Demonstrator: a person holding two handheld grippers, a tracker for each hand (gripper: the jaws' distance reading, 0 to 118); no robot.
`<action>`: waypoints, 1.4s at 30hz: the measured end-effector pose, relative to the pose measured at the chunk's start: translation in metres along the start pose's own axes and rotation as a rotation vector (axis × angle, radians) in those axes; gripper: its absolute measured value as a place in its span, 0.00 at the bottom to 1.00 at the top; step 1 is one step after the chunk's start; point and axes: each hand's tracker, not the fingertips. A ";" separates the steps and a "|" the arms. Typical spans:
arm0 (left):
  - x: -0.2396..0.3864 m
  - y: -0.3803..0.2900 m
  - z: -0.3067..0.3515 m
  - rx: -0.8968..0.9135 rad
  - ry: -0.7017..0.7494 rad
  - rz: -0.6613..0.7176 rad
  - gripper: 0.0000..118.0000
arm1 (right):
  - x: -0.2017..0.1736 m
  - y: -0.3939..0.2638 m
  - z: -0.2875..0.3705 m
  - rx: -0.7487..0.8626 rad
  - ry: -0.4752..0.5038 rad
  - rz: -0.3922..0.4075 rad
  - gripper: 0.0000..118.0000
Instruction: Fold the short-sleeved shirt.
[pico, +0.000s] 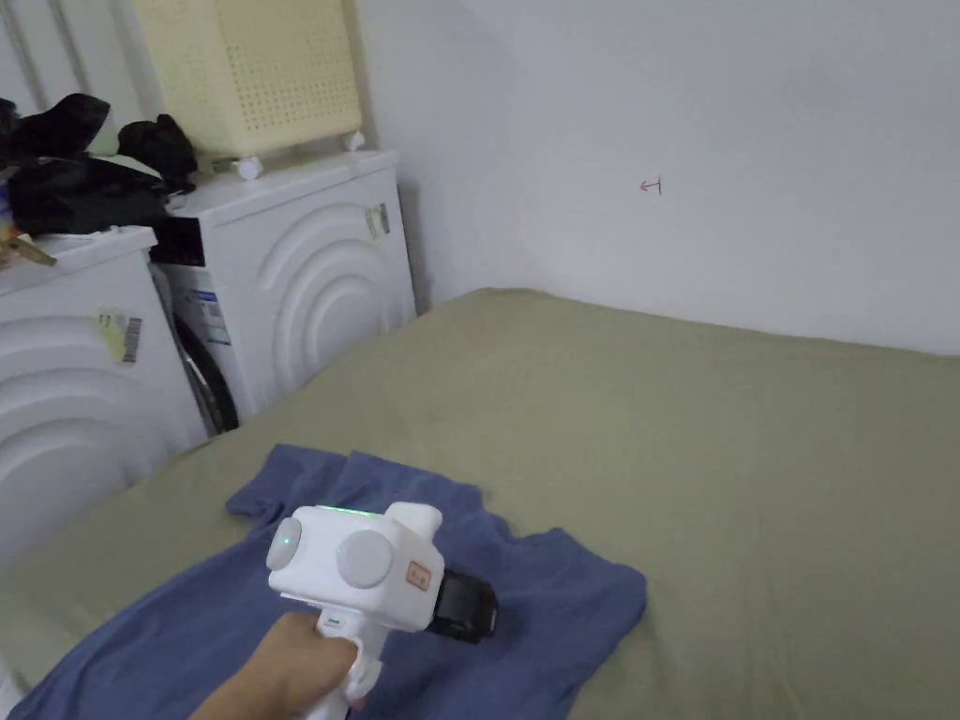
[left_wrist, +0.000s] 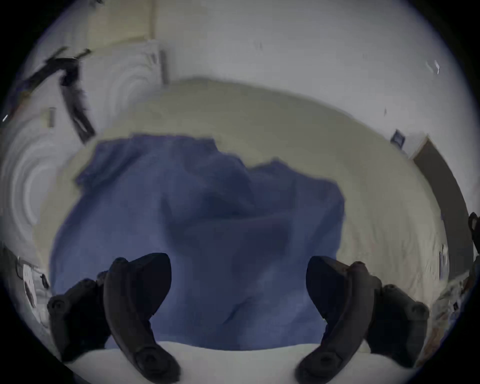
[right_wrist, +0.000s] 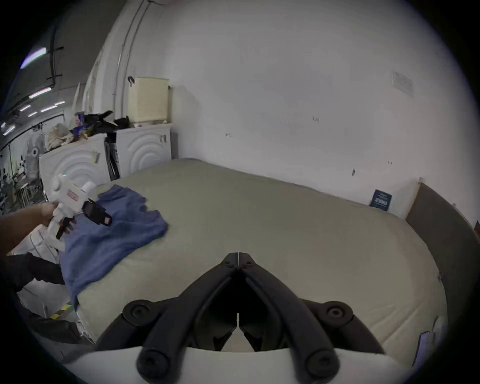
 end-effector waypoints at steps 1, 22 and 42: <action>0.003 0.000 -0.013 -0.018 -0.002 -0.008 0.94 | 0.002 -0.006 -0.004 -0.032 -0.004 0.006 0.00; 0.107 0.019 0.057 0.289 -0.166 -0.047 0.02 | 0.039 -0.049 0.061 -0.073 -0.023 -0.077 0.00; 0.561 -0.049 0.034 0.091 -0.805 -0.546 0.20 | 0.121 -0.081 0.208 -0.057 -0.302 -0.190 0.00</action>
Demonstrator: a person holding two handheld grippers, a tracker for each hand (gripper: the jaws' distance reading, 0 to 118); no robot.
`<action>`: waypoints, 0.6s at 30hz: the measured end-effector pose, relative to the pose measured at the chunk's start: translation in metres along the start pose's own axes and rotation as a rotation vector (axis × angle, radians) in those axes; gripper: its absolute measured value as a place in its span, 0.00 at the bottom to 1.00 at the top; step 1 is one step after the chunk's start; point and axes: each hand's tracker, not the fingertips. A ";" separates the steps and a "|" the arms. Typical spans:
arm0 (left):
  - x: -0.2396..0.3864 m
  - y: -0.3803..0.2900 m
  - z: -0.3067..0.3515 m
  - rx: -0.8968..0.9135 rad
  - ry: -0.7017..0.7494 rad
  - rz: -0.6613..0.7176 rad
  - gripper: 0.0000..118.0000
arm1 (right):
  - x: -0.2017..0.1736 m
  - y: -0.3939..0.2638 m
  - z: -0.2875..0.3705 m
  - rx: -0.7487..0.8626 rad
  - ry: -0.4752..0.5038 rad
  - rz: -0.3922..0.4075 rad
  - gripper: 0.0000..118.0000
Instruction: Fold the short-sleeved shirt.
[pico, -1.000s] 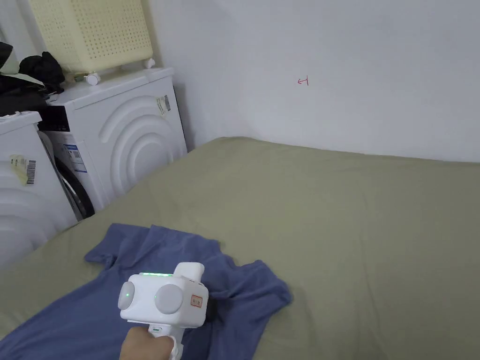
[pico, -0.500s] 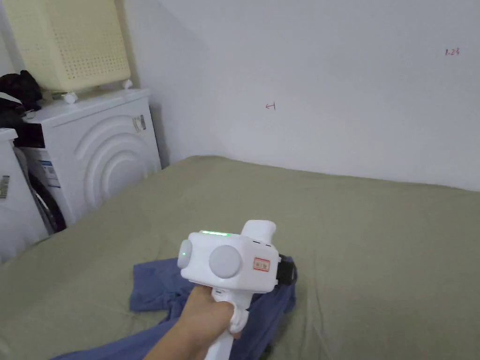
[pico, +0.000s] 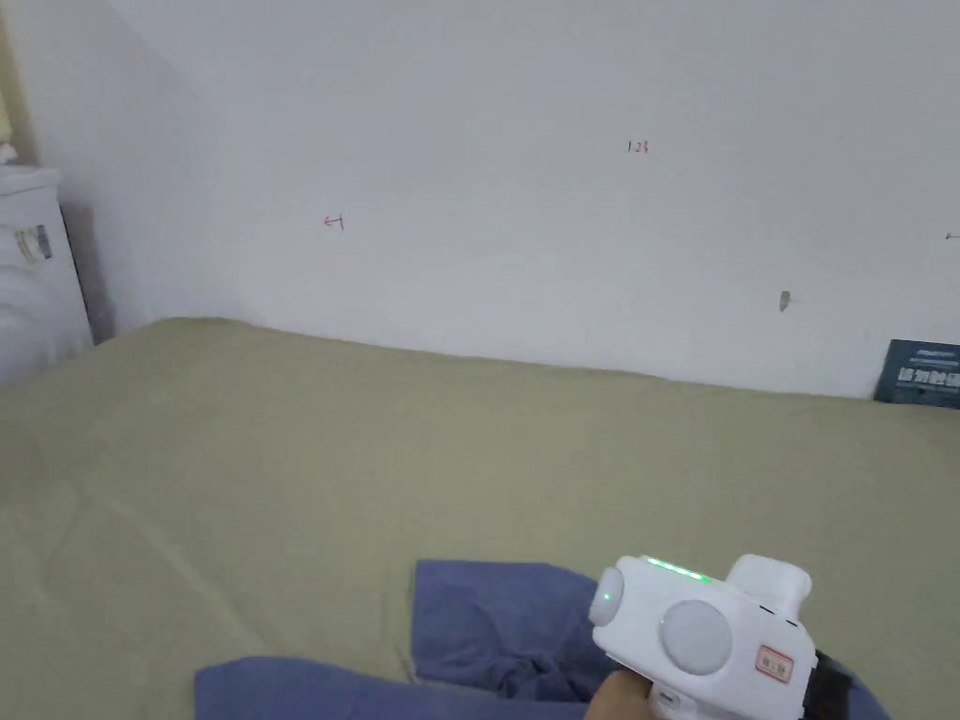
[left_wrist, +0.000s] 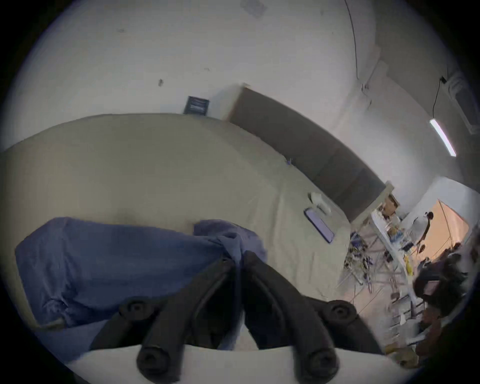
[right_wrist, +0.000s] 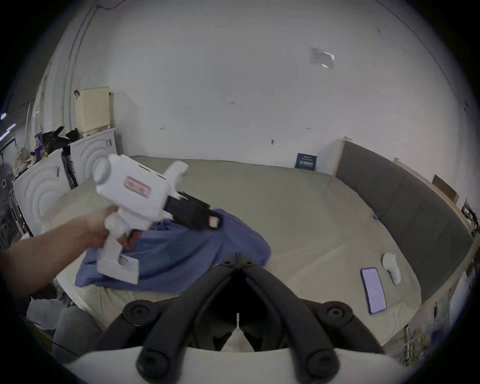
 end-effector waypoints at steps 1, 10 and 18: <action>0.001 -0.005 -0.011 -0.004 0.012 0.011 0.47 | 0.003 -0.002 0.001 -0.007 -0.016 -0.010 0.00; -0.052 -0.026 0.113 0.203 0.318 0.094 0.94 | 0.008 -0.001 0.007 -0.005 -0.034 -0.036 0.00; -0.088 -0.125 0.329 0.354 0.729 0.194 0.93 | 0.004 0.006 0.003 0.040 0.017 -0.075 0.00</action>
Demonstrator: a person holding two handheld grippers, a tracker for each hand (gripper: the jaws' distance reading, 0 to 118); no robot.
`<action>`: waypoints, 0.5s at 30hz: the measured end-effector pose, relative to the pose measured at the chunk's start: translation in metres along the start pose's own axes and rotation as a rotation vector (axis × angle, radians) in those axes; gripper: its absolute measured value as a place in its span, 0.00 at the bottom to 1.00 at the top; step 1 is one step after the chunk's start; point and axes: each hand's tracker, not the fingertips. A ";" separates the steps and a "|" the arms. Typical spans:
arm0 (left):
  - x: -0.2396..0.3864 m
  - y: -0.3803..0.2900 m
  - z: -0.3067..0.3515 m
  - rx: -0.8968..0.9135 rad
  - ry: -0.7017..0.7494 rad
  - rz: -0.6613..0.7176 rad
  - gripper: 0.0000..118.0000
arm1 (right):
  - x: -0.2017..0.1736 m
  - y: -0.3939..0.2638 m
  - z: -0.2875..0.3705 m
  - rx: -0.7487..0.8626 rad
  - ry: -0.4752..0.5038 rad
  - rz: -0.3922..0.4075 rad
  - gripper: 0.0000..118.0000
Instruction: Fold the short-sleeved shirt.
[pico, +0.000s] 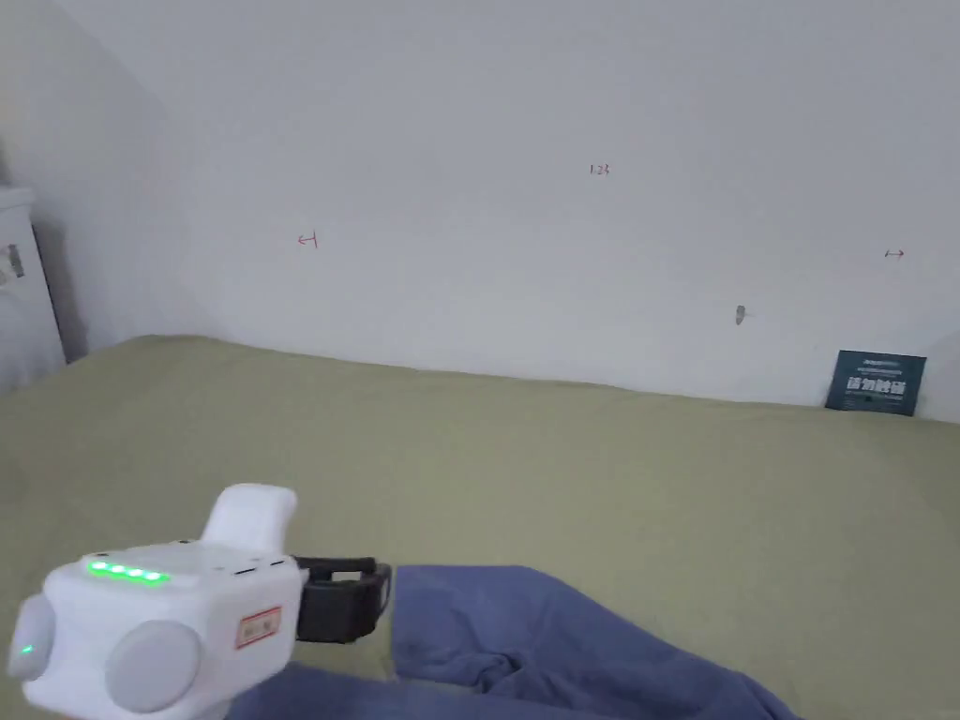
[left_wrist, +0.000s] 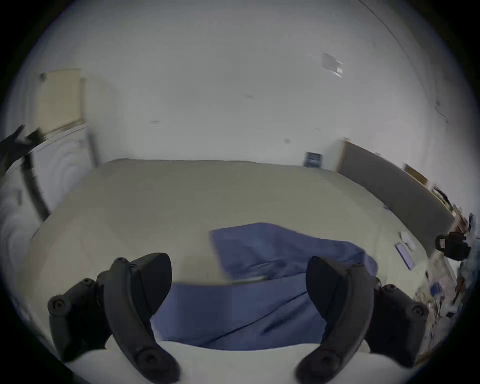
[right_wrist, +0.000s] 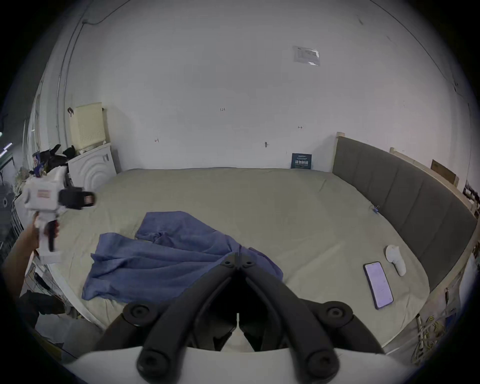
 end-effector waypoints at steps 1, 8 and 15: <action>-0.014 -0.008 0.014 -0.003 0.030 0.022 0.92 | -0.002 0.000 -0.001 0.003 0.004 0.001 0.00; -0.059 -0.072 0.086 0.078 0.165 0.174 0.65 | -0.012 -0.001 -0.016 -0.024 0.044 0.013 0.00; -0.074 -0.109 0.087 0.054 0.226 0.221 0.00 | -0.013 -0.006 -0.028 -0.038 0.055 0.013 0.00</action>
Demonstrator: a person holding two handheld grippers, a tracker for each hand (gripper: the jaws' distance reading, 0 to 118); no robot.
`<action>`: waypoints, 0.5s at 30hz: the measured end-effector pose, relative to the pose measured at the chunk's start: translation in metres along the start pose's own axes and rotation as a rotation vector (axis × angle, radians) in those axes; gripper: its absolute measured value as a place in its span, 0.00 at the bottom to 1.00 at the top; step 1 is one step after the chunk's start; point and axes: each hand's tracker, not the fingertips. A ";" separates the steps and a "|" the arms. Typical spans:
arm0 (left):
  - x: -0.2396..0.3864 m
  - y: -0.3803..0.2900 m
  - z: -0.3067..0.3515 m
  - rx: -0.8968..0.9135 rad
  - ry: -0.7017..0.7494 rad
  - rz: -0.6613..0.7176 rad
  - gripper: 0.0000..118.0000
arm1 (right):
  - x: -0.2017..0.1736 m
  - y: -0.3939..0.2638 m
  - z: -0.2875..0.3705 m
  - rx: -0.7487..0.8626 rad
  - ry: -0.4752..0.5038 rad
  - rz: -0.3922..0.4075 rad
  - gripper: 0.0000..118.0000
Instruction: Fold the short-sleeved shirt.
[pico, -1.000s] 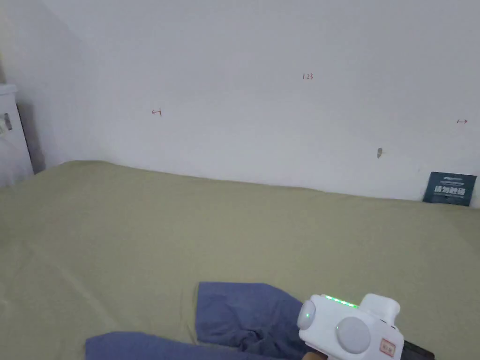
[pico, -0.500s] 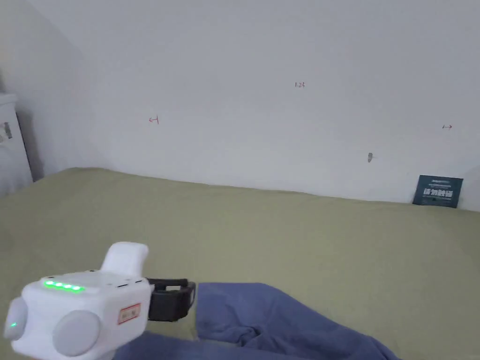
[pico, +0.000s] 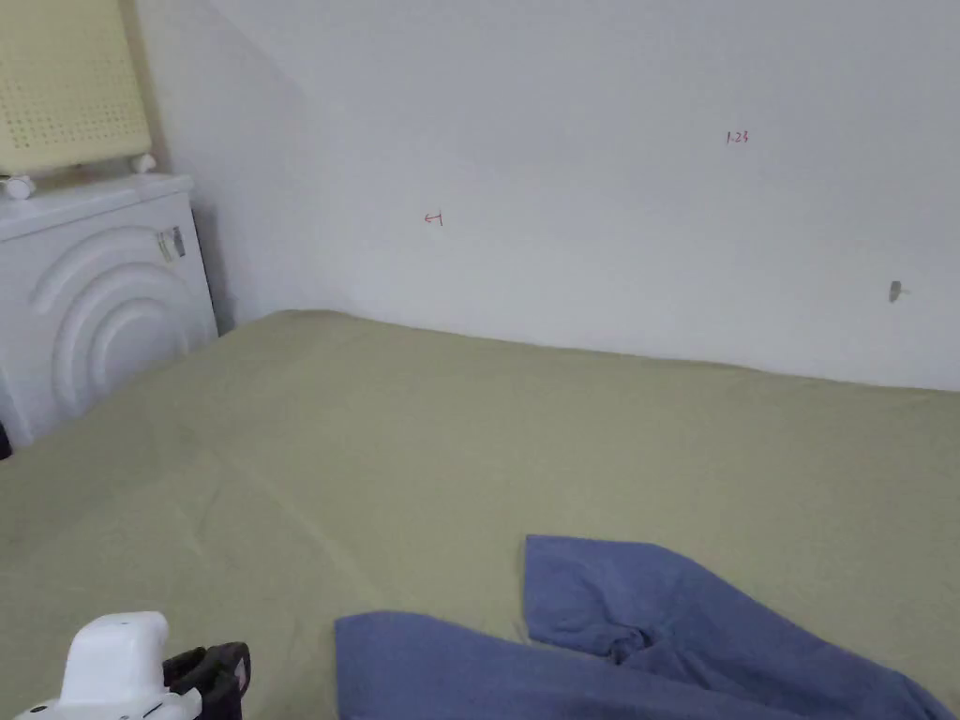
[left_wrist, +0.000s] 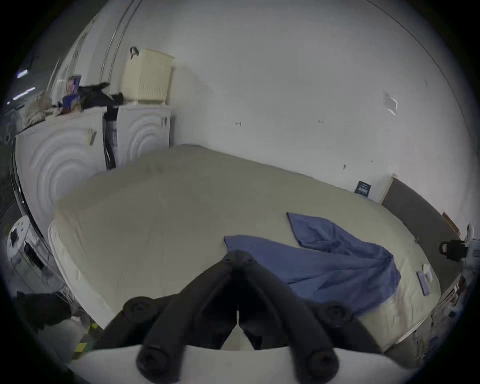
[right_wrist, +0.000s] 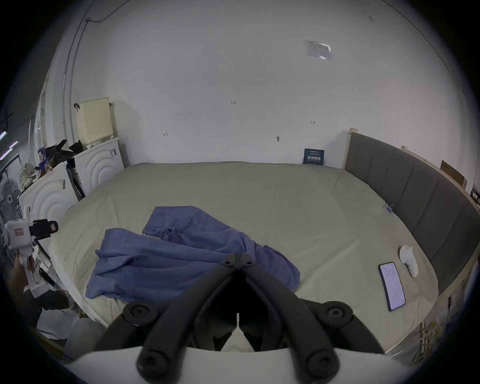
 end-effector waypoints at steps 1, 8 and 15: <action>0.009 0.001 -0.001 -0.008 0.015 -0.018 0.00 | 0.000 -0.001 -0.002 -0.003 0.000 0.002 0.00; 0.029 0.033 -0.095 -0.146 0.030 -0.109 0.26 | 0.006 -0.002 -0.018 -0.038 -0.022 0.012 0.00; 0.045 0.060 -0.250 -0.448 0.037 -0.146 0.98 | 0.020 -0.008 -0.037 -0.104 -0.070 0.021 0.00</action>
